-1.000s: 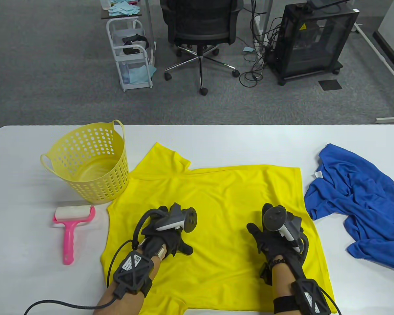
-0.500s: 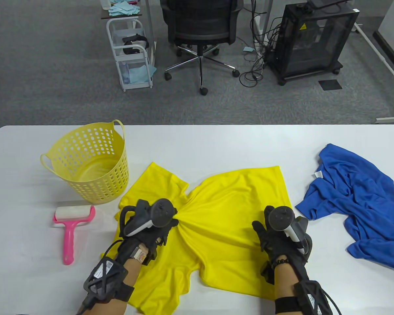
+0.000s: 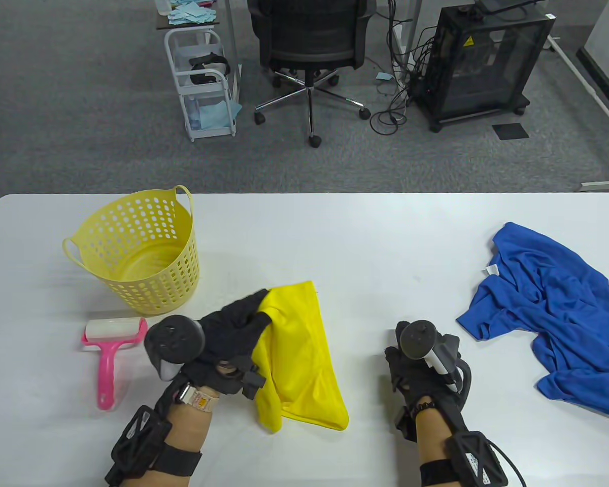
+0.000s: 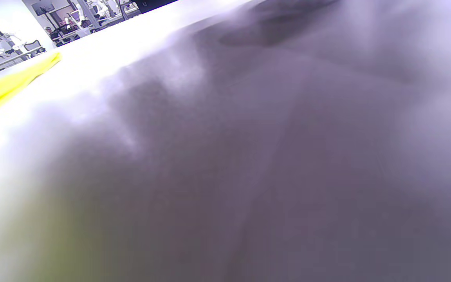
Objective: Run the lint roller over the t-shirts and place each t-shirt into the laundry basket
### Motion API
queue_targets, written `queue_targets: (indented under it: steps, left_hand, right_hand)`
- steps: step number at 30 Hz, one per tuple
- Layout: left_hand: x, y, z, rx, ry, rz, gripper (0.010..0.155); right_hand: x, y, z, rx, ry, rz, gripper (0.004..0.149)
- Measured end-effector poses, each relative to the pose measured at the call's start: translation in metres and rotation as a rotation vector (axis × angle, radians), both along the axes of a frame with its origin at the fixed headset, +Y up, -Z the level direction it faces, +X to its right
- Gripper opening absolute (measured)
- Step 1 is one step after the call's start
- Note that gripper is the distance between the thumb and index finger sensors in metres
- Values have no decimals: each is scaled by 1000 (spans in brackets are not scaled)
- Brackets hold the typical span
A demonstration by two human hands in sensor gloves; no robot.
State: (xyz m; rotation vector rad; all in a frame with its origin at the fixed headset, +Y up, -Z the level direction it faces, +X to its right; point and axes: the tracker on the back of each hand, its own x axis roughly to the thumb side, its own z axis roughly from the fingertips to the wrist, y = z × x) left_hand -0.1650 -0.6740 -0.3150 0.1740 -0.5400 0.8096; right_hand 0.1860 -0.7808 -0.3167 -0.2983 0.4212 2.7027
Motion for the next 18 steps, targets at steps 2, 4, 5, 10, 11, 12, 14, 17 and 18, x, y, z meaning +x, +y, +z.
queue_targets:
  steps: [2,4,5,10,11,12,14,17,18]
  left_hand:
    - [28,-21,0,-27,-103,-259,77]
    - [52,-46,5,-87,-175,-763,105]
    - [59,-56,7,-62,-159,-916,114]
    - [74,-108,4,-455,-272,-1123,127]
    - [75,-112,3,-443,-249,-1117,125]
    - [74,-111,2,-405,-207,-1081,123]
    - [74,-108,3,-371,-161,-995,116]
    - [70,-93,-3,-195,-17,-963,88]
    - [68,-92,-3,-126,15,-948,80]
  right_hand:
    - [-1,-2,0,-13,3,-13,66]
    - [0,-4,-1,-33,3,-25,71]
    - [0,-5,-1,-40,3,-29,74]
    - [0,-6,-1,-52,-3,-26,79]
    - [0,-6,-1,-56,-1,-24,79]
    - [0,-6,0,-58,0,-22,79]
    - [-1,-6,0,-62,2,-16,79]
    - [-2,-8,-1,-77,7,-5,79]
    - [-2,-8,-1,-78,7,-2,79]
